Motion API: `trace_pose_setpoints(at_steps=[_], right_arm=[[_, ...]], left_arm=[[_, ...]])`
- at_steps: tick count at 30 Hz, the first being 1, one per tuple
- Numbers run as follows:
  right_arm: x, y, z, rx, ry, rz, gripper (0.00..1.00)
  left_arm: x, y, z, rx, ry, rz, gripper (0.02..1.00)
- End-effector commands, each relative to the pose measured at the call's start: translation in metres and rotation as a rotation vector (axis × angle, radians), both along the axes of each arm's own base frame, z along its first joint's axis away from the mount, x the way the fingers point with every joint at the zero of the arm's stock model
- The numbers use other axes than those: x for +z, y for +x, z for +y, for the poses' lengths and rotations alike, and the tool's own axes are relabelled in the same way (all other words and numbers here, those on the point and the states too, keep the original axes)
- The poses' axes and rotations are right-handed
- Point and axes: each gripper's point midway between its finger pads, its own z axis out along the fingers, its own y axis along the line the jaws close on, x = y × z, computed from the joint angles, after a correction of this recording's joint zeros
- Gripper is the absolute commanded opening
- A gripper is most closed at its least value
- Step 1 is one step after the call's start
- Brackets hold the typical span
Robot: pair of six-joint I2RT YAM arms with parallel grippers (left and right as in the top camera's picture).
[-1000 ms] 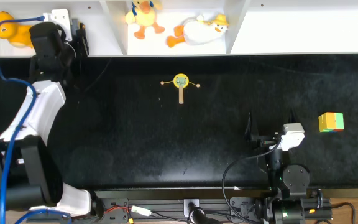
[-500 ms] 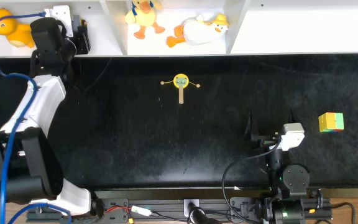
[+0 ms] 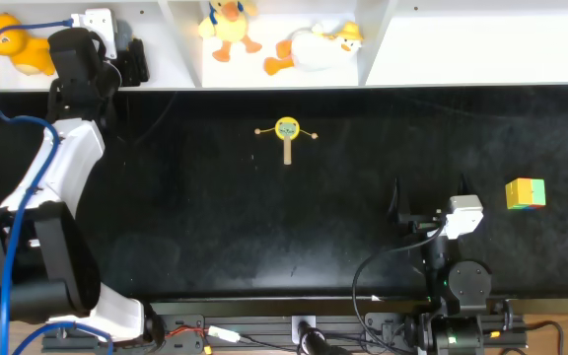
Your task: Store Toys
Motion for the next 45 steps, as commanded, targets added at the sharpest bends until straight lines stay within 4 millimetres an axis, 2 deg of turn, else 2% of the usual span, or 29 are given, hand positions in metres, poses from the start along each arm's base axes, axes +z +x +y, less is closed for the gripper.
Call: trace_pose_setpoints(at_steps=[1,10,18,22,28,35,45], right_arm=[[-0.004,0.0,-0.002,-0.011,-0.003,0.001,0.996],[-0.004,0.0,-0.002,-0.011,-0.003,0.001,0.993],[-0.004,0.0,-0.002,-0.011,-0.003,0.001,0.996],[-0.004,0.0,-0.002,-0.011,-0.003,0.001,0.996],[-0.004,0.0,-0.002,-0.011,-0.003,0.001,0.993],[-0.004,0.0,-0.002,-0.011,-0.003,0.001,0.996],[-0.004,0.0,-0.002,-0.011,-0.003,0.001,0.998]], left_arm=[[0.009,0.006,0.0,-0.006,-0.007,-0.02,0.847],[0.013,0.003,-0.002,-0.009,-0.008,-0.012,1.0],[0.042,-0.018,-0.007,-0.016,-0.008,-0.01,0.998],[0.05,-0.031,-0.016,-0.027,-0.008,0.012,0.998],[0.054,-0.053,-0.02,0.034,0.062,0.075,0.998],[0.075,-0.08,-0.035,0.043,0.059,0.085,0.996],[0.098,-0.142,-0.034,0.055,0.041,0.145,0.998]])
